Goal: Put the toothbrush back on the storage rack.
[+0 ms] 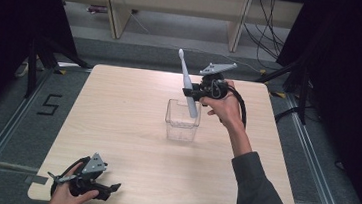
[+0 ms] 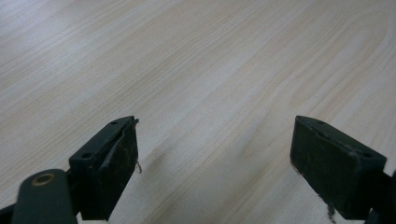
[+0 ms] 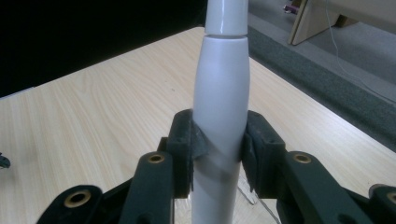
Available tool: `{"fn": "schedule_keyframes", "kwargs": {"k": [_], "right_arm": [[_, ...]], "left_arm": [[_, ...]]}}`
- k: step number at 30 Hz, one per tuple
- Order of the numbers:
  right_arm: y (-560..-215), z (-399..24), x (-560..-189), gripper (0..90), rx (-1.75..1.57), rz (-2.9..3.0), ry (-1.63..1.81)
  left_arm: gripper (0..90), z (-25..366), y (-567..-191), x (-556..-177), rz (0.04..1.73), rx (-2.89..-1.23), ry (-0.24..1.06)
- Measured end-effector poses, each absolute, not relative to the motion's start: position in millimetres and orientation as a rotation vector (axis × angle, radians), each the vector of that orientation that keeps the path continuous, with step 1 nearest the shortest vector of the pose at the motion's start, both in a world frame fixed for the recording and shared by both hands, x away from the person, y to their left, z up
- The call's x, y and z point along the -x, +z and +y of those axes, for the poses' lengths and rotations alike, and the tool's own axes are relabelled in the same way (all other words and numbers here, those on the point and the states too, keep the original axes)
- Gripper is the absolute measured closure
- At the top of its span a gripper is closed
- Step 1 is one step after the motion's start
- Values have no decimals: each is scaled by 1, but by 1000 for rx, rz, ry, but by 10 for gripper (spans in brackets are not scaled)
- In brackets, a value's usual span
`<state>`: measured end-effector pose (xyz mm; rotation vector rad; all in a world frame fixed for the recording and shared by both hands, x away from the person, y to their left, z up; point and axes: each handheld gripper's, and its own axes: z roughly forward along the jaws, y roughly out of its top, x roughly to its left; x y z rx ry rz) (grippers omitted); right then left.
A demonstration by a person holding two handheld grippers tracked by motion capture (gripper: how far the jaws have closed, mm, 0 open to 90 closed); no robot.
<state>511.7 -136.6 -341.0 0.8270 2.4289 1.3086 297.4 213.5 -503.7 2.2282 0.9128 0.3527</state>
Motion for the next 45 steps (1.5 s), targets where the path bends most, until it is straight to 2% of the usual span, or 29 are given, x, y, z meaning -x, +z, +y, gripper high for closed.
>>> {"fn": "schedule_keyframes", "kwargs": {"k": [28, 33, 45], "right_arm": [[-392, -117, -523, 671, -830, 2540, 1098], [-398, -110, -520, 671, -909, 2571, 1043], [-409, -102, -526, 671, -826, 2623, 985]], "left_arm": [[149, 214, -504, -298, 915, -2230, 351], [149, 214, -503, -298, 915, -2229, 355], [149, 214, -503, -298, 909, -2233, 359]]}}
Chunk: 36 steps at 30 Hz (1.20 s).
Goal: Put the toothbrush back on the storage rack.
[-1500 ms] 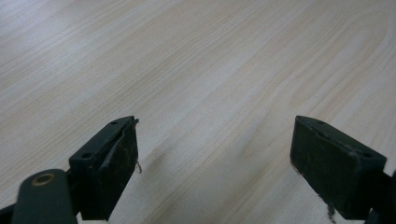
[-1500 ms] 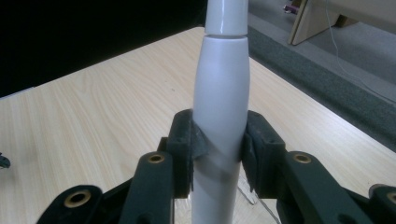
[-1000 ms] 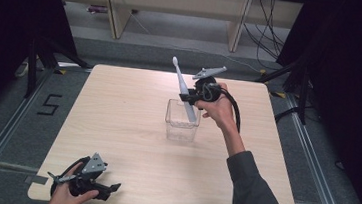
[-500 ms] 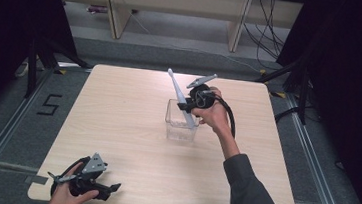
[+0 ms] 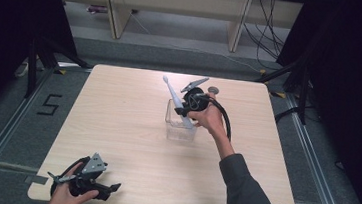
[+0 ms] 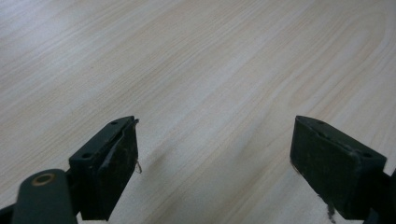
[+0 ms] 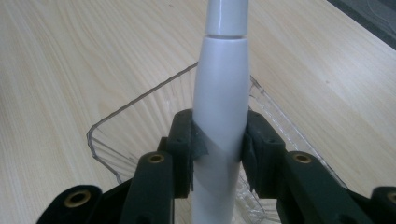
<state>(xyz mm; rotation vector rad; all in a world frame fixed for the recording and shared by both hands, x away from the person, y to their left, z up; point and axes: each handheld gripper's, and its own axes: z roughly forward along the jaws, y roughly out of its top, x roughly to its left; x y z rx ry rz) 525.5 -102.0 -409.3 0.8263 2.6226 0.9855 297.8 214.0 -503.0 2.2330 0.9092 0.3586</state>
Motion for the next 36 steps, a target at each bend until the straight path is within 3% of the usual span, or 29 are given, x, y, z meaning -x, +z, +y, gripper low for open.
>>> {"fn": "schedule_keyframes", "kwargs": {"k": [36], "right_arm": [[-426, -90, -533, 666, -913, 2714, 846]], "left_arm": [[148, 214, -502, -298, 903, -2236, 360]]}}
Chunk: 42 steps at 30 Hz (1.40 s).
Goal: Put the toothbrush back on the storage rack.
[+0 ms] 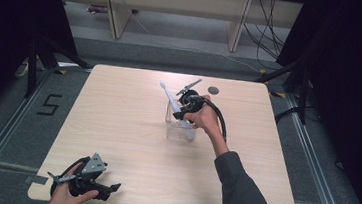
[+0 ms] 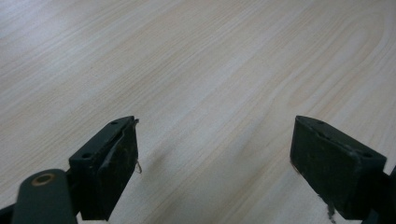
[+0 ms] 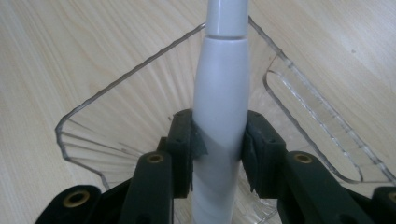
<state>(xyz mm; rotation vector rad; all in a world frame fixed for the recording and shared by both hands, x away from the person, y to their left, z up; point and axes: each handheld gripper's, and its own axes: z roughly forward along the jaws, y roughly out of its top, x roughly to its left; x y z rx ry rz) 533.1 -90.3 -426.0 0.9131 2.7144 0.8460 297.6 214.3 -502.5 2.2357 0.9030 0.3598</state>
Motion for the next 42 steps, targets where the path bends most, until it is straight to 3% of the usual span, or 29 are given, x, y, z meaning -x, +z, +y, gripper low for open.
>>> {"fn": "schedule_keyframes", "kwargs": {"k": [4, 31, 42], "right_arm": [[-427, -89, -534, 661, -964, 2714, 840], [-387, -128, -506, 391, -950, 2547, 1054], [-373, -137, -490, 365, -932, 2512, 1095]], "left_arm": [[149, 215, -502, -298, 894, -2254, 362], [149, 214, -503, -298, 909, -2243, 356], [149, 213, -504, -297, 913, -2232, 355]]}}
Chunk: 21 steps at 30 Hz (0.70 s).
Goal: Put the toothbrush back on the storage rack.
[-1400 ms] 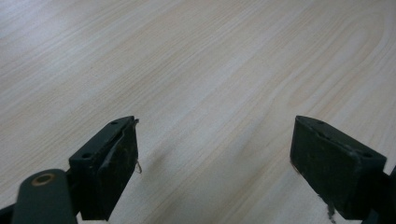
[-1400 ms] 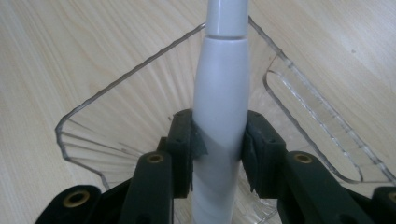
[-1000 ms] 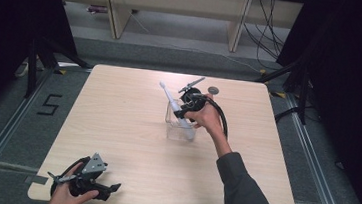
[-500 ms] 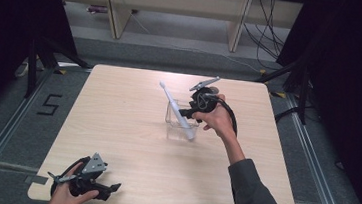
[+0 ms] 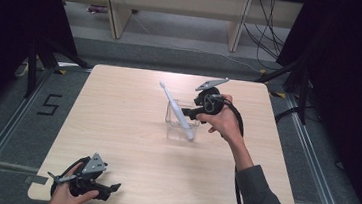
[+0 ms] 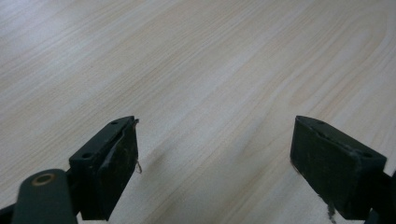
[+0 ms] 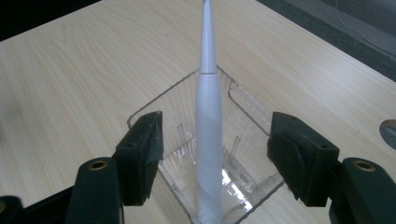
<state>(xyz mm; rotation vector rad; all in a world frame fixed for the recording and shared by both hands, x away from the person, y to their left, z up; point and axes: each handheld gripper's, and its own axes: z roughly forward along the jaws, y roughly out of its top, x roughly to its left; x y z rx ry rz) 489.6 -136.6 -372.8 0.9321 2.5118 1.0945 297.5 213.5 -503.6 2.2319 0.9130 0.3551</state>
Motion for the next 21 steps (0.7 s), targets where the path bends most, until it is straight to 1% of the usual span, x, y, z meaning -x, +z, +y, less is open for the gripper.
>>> {"fn": "schedule_keyframes", "kwargs": {"k": [21], "right_arm": [[-373, -165, -474, 356, -943, 2445, 1157]], "left_arm": [[149, 214, -503, -298, 908, -2238, 358]]}}
